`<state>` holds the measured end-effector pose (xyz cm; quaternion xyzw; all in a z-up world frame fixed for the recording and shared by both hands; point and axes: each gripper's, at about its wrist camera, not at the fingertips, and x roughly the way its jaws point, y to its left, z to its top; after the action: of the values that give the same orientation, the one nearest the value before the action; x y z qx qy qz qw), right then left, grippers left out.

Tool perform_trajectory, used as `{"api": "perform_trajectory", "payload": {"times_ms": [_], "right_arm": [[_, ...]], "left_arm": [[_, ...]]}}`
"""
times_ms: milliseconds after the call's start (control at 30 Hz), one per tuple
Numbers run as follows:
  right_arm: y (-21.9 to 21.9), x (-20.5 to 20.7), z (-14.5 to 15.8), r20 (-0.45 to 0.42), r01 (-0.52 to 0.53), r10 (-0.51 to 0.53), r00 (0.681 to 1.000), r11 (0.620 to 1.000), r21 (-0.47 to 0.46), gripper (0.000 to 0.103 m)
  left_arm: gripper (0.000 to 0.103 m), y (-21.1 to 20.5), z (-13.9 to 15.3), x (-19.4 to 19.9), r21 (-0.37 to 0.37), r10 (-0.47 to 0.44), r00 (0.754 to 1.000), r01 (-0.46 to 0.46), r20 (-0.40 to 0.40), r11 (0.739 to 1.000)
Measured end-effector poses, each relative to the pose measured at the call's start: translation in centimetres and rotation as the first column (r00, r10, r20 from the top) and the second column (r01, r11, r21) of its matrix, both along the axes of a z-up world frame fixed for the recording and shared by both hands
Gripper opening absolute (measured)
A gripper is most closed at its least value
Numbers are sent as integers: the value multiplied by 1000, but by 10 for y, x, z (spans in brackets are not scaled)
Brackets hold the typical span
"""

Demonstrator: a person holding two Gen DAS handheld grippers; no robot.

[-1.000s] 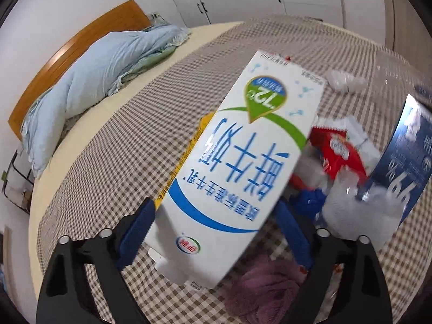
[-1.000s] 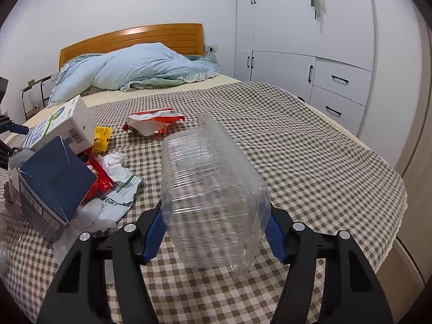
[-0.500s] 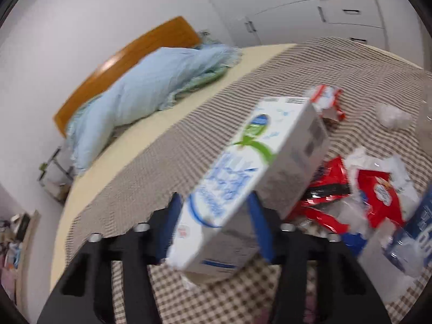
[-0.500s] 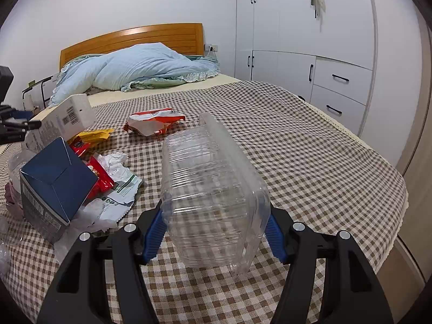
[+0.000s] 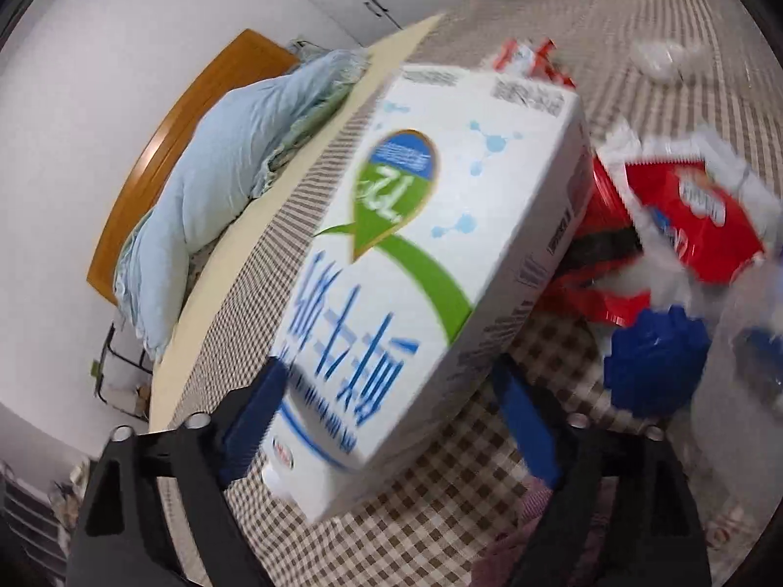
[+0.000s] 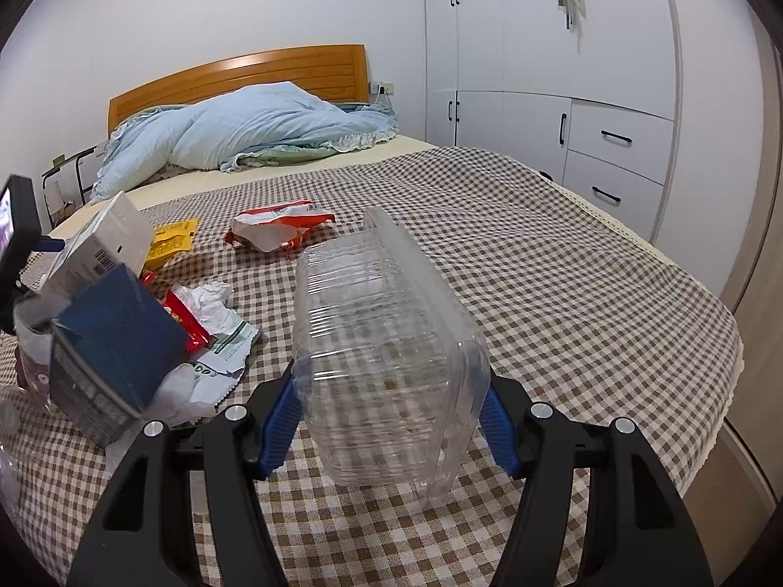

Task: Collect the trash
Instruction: 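Grasp the white milk carton with the left tool and lift it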

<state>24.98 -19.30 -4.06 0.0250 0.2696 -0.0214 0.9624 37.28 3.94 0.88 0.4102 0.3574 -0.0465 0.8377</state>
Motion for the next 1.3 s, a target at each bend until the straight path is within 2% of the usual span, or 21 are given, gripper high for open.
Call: {"api": "perform_trajectory", "payload": {"times_ms": [33, 100, 133, 233, 333, 367, 400, 500, 567, 767, 933, 1067, 1233, 1300], "right_arm": [[-1, 0, 0, 1, -1, 1, 1000, 1000, 0, 62], [-1, -1, 1, 5, -2, 2, 1000, 1000, -2, 62], [-1, -1, 1, 6, -2, 2, 1000, 1000, -1, 62], [-1, -2, 2, 10, -3, 3, 1000, 1000, 0, 62], [-2, -3, 3, 14, -4, 4, 1000, 1000, -3, 62], [-3, -3, 3, 15, -4, 4, 1000, 1000, -1, 62], [-4, -3, 3, 16, -4, 3, 1000, 1000, 1, 62], [-5, -3, 4, 17, -2, 2, 1000, 1000, 3, 62], [-4, -3, 4, 18, -2, 2, 1000, 1000, 3, 62], [-2, -6, 6, 25, -7, 7, 1000, 1000, 4, 62], [-1, -12, 8, 42, -10, 10, 999, 1000, -4, 62], [-1, -21, 9, 70, 6, -3, 998, 999, -44, 60], [-3, -39, 9, 102, 12, -3, 995, 996, -89, 59], [-4, -46, 8, 109, 13, -2, 994, 995, -104, 59]], "left_arm": [[95, -3, -6, -1, 34, -7, 1000, 7, -8, 999], [96, -8, -21, -2, 139, -28, 1000, 26, 10, 990], [96, -9, -25, -1, 157, -30, 999, 25, 27, 987], [96, -9, -24, 7, 121, 13, 998, -20, 56, 992], [96, -9, -28, 18, 138, 51, 995, -62, 86, 988], [86, -9, -30, 19, 146, 53, 993, -68, 105, 987], [85, -10, -27, 19, 136, 50, 990, -68, 133, 988], [84, -8, -8, 13, 10, 31, 989, -33, 146, 999], [80, -9, 7, 4, -25, 7, 988, -3, 153, 1000], [77, -12, 36, -25, -59, -35, 983, 46, 179, 997], [77, -12, 57, -51, -95, -18, 981, 37, 194, 995], [77, -11, 73, -66, -111, -14, 977, 38, 211, 993], [77, -1, 97, -71, -170, -6, 974, 45, 224, 984], [77, 1, 107, -80, -215, 12, 973, 38, 229, 976]]}}
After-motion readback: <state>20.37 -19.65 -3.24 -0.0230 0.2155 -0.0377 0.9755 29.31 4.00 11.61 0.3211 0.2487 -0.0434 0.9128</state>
